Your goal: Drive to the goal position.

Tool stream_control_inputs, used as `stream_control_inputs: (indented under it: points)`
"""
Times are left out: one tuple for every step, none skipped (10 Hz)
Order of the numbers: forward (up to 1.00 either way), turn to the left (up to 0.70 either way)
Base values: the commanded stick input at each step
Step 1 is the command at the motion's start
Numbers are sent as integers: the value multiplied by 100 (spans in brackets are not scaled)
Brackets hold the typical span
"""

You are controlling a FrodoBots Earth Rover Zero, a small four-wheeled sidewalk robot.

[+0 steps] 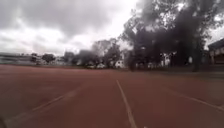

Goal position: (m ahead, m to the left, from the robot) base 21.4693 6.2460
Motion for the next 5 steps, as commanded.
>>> stream_control_inputs:
  points:
    - [70,0]
    - [70,0]
    - [70,0]
    - [70,0]
    - [70,0]
